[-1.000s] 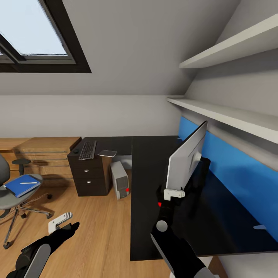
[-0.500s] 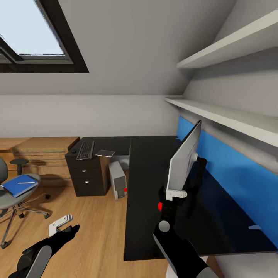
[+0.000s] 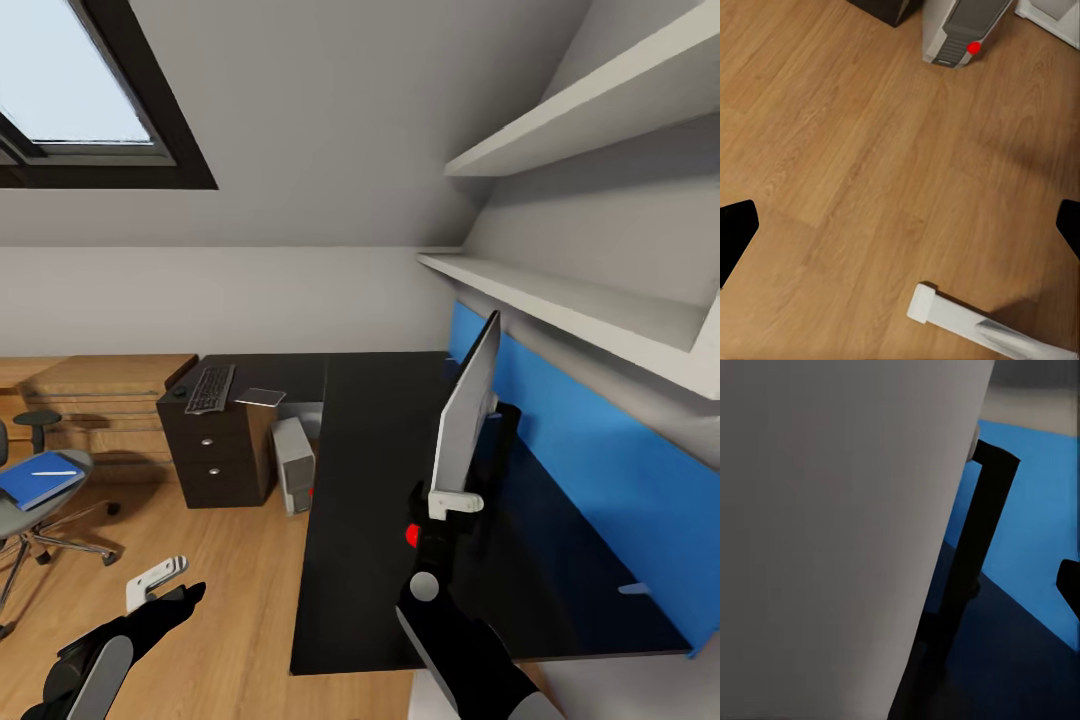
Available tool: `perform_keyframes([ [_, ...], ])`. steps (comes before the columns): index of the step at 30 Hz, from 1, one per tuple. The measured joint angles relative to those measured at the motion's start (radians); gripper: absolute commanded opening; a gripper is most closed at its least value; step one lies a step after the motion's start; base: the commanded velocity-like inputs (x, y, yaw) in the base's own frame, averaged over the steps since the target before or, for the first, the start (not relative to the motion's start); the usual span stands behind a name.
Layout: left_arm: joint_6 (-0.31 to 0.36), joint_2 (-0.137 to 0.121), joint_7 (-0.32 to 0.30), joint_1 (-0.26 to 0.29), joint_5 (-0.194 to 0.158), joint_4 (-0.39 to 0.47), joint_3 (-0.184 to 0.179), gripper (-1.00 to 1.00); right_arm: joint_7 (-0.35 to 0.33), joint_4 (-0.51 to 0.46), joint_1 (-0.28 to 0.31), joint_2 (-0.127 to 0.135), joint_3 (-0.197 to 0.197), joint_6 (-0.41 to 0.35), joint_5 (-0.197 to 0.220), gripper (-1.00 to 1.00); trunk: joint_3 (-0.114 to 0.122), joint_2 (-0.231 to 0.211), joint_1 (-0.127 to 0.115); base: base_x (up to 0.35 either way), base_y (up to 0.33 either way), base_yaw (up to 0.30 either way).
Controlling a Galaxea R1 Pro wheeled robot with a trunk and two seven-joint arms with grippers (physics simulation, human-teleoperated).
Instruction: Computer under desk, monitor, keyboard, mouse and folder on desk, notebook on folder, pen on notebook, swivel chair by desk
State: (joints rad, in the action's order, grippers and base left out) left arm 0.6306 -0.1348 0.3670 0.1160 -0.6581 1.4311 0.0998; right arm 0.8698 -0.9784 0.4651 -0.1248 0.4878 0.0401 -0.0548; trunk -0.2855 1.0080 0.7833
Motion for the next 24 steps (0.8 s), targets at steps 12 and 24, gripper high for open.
perform_keyframes([
  [12,0.002,0.000,0.000,0.000,0.000,0.000,0.001,1.00,0.000,0.000,0.000,-0.001,0.001,0.000,0.001,1.00,0.000,0.000,0.000,-0.025,-0.113,0.000],
  [24,0.003,-0.002,0.000,0.000,0.000,0.003,0.002,1.00,0.000,0.001,0.000,-0.001,0.001,0.000,0.000,1.00,0.000,0.000,0.000,-0.019,-0.119,0.000],
])
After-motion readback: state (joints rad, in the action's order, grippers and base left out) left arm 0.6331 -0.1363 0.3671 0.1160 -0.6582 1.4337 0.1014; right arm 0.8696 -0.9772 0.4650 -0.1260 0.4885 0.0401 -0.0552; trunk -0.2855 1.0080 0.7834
